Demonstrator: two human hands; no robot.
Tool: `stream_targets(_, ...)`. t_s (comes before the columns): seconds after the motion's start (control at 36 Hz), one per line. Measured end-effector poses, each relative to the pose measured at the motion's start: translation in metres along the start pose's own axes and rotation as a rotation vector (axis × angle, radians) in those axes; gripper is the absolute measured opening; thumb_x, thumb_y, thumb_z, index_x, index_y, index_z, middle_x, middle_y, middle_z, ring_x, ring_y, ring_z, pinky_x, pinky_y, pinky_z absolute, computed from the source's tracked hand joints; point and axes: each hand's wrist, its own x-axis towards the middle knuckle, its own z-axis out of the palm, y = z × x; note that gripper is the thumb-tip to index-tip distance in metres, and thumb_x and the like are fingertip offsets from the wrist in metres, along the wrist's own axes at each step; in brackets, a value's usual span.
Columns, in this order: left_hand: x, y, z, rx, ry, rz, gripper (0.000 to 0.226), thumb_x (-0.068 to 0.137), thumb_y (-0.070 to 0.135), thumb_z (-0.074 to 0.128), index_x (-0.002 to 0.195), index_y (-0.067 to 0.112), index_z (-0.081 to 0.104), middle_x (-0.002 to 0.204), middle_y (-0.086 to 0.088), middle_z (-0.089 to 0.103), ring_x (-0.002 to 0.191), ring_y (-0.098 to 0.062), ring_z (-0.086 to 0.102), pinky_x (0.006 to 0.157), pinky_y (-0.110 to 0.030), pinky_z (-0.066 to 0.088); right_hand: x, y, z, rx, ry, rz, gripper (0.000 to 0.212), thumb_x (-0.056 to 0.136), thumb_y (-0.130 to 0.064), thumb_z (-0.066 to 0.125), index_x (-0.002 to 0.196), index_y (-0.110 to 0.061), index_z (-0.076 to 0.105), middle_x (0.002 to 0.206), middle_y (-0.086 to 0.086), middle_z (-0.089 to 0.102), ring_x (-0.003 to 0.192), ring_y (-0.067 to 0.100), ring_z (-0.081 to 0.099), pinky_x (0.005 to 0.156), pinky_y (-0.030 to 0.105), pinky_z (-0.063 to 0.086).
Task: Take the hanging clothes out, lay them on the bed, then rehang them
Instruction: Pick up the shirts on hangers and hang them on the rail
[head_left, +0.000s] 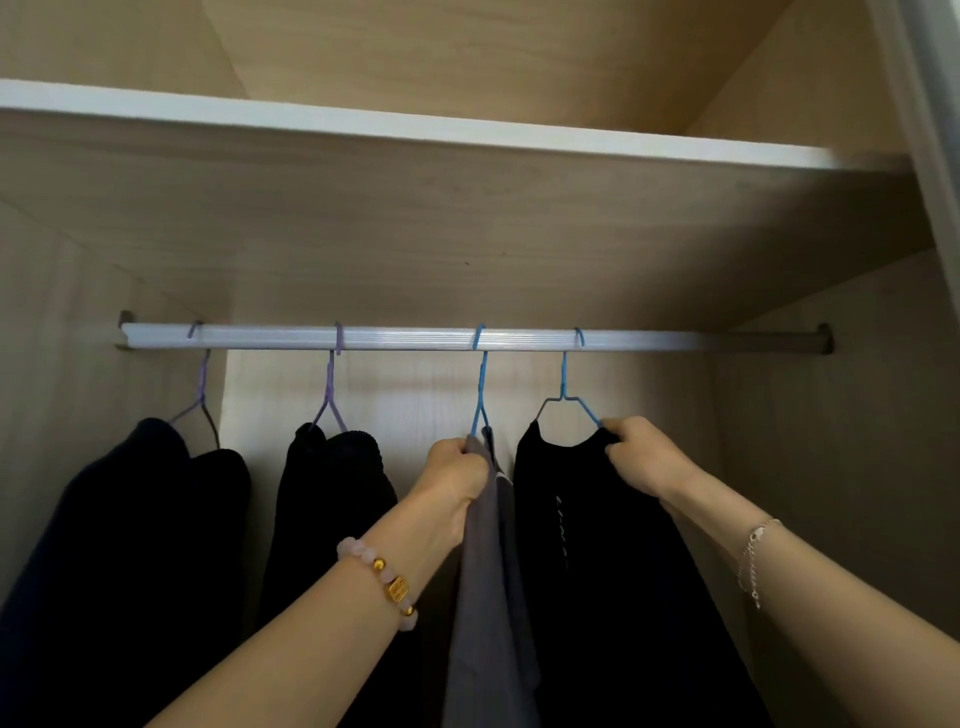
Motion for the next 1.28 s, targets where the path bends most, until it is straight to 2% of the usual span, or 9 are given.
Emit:
stream_targets(0.17, -0.008, 0.002, -0.006, -0.044, 0.03, 0.006, 0.027, 0.092, -0.013, 0.028, 0.093, 0.0, 0.051, 0.081, -0.013, 0.046, 0.066, -0.019, 0.046, 0.065, -0.029, 0.039, -0.001, -0.009, 0.005, 0.016, -0.018, -0.033, 0.034, 0.085, 0.008, 0.035, 0.101, 0.003, 0.064, 0.073, 0.008, 0.056, 0.05, 0.012, 0.046, 0.036, 0.012, 0.032)
stream_targets(0.31, -0.009, 0.004, -0.002, -0.032, 0.012, 0.034, 0.031, 0.091, -0.016, 0.026, 0.086, 0.005, 0.047, 0.076, -0.004, 0.043, 0.069, -0.016, 0.044, 0.066, -0.025, 0.038, -0.001, -0.008, 0.004, 0.105, -0.016, 0.015, 0.036, 0.09, 0.006, 0.031, 0.109, 0.006, 0.061, 0.078, 0.011, 0.055, 0.053, 0.014, 0.046, 0.036, 0.011, 0.033)
stream_targets(0.36, -0.01, 0.004, 0.0, -0.03, -0.01, 0.03, 0.029, 0.092, -0.015, 0.027, 0.089, 0.005, 0.048, 0.074, 0.0, 0.043, 0.067, -0.013, 0.043, 0.06, -0.021, 0.037, -0.003, -0.004, 0.003, 0.212, -0.012, 0.066, 0.038, 0.089, 0.008, 0.028, 0.11, 0.009, 0.059, 0.082, 0.014, 0.054, 0.054, 0.017, 0.048, 0.041, 0.018, 0.036)
stream_targets(0.47, -0.01, 0.004, 0.005, 0.021, -0.026, 0.039, 0.026, 0.09, -0.01, 0.035, 0.098, 0.01, 0.05, 0.075, 0.001, 0.051, 0.064, -0.01, 0.048, 0.059, -0.022, 0.042, -0.006, 0.004, 0.0, 0.255, 0.003, 0.075, 0.037, 0.09, 0.008, 0.027, 0.112, 0.01, 0.057, 0.08, 0.012, 0.052, 0.053, 0.015, 0.047, 0.038, 0.014, 0.035)
stream_targets(0.72, -0.011, 0.003, 0.009, 0.033, -0.023, 0.06, 0.027, 0.09, -0.01, 0.035, 0.098, 0.01, 0.051, 0.074, 0.001, 0.052, 0.063, -0.01, 0.05, 0.058, -0.022, 0.043, 0.0, 0.018, -0.004, 0.18, 0.146, 0.114, 0.029, 0.085, 0.011, 0.03, 0.088, -0.002, 0.056, 0.083, 0.014, 0.052, 0.07, 0.021, 0.05, 0.05, 0.026, 0.035)
stream_targets(0.83, -0.013, 0.003, 0.009, -0.096, -0.005, -0.023, 0.032, 0.092, -0.01, 0.029, 0.092, 0.008, 0.055, 0.077, 0.004, 0.052, 0.074, -0.017, 0.054, 0.069, -0.029, 0.049, 0.002, 0.031, -0.008, 0.11, 0.183, 0.152, 0.031, 0.084, 0.01, 0.032, 0.102, 0.007, 0.057, 0.088, 0.017, 0.055, 0.087, 0.035, 0.061, 0.065, 0.028, 0.038)
stream_targets(0.92, -0.013, 0.004, 0.009, -0.124, -0.024, -0.062, 0.037, 0.092, -0.011, 0.031, 0.079, 0.013, 0.056, 0.077, 0.003, 0.053, 0.07, -0.016, 0.053, 0.062, -0.027, 0.049, 0.002, 0.038, -0.012, 0.095, 0.183, 0.157, 0.033, 0.085, 0.008, 0.032, 0.105, 0.003, 0.058, 0.094, 0.02, 0.059, 0.095, 0.039, 0.062, 0.069, 0.029, 0.04)
stream_targets(1.17, -0.016, 0.004, 0.02, -0.13, 0.018, -0.059, 0.034, 0.092, -0.01, 0.031, 0.078, 0.01, 0.055, 0.076, 0.001, 0.053, 0.067, -0.017, 0.052, 0.056, -0.025, 0.049, 0.001, 0.04, -0.01, 0.133, 0.143, 0.086, 0.037, 0.086, 0.009, 0.032, 0.111, 0.001, 0.058, 0.104, 0.025, 0.064, 0.089, 0.036, 0.063, 0.063, 0.027, 0.04)
stream_targets(1.28, -0.018, 0.006, 0.023, -0.107, 0.033, -0.046, 0.032, 0.091, -0.01, 0.029, 0.088, 0.006, 0.057, 0.076, 0.002, 0.054, 0.066, -0.017, 0.053, 0.051, -0.022, 0.049, -0.002, 0.039, -0.011, 0.135, 0.138, 0.041, 0.039, 0.085, 0.01, 0.032, 0.109, 0.001, 0.061, 0.088, 0.016, 0.06, 0.076, 0.025, 0.056, 0.053, 0.026, 0.036)
